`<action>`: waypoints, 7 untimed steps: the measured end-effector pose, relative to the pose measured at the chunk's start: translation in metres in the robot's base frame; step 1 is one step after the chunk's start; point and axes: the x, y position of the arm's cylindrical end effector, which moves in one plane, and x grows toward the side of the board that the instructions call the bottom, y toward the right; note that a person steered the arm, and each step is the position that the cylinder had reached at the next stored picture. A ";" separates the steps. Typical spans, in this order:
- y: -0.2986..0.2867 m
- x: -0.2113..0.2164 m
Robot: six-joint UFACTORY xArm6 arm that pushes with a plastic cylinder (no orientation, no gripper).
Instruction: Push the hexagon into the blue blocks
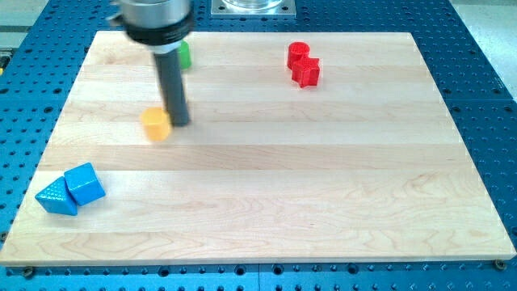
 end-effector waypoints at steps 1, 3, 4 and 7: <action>0.003 -0.005; -0.050 0.039; -0.050 0.035; -0.080 0.078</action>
